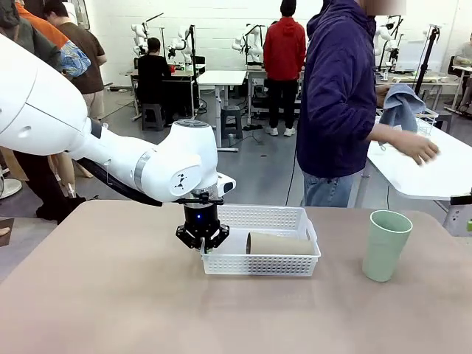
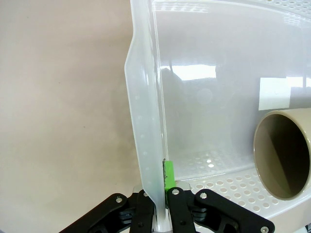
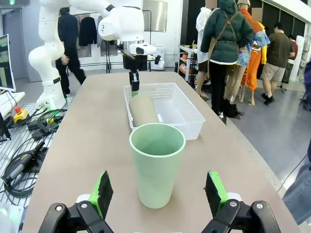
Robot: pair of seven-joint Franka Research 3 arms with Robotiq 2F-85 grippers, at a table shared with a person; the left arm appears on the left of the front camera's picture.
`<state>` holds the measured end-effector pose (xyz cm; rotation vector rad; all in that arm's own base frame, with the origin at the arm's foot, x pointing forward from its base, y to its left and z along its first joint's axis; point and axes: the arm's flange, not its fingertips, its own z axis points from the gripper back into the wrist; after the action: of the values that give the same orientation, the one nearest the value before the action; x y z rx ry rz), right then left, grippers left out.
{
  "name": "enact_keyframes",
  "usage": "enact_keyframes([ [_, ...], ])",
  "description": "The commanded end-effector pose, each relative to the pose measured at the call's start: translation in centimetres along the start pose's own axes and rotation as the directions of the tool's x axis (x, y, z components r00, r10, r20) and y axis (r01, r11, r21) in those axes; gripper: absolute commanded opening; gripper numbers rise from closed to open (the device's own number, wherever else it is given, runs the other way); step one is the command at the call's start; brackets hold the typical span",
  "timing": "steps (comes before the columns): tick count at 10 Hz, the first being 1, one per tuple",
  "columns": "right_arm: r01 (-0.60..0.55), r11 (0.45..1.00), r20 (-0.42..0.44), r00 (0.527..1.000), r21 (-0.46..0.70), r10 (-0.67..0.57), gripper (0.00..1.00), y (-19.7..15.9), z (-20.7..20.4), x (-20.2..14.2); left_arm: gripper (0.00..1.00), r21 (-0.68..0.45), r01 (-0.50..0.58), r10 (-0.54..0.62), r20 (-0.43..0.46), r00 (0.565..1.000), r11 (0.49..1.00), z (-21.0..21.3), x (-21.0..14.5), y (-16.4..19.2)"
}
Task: Clean and organize the cups into the basket.
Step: Pick up the Reusable plastic cup from the right side of the table and stack it inside the Organizing basket in the center of the table.
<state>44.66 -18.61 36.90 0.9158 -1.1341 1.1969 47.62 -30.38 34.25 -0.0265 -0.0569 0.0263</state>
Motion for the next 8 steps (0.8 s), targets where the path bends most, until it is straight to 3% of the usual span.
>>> enact_keyframes([
  [1,-0.003,1.0,-0.03,1.0,0.013,0.004,1.0,0.2,-1.8,-2.9,0.0,0.003,0.004,-0.004,-0.001,1.0,1.0,0.0,-0.2,0.0],
  [8,0.106,0.994,-0.087,0.991,0.037,-0.103,1.0,-1.4,-5.6,-9.8,0.0,0.003,0.004,-0.004,-0.001,1.0,1.0,0.0,-0.2,0.0],
])
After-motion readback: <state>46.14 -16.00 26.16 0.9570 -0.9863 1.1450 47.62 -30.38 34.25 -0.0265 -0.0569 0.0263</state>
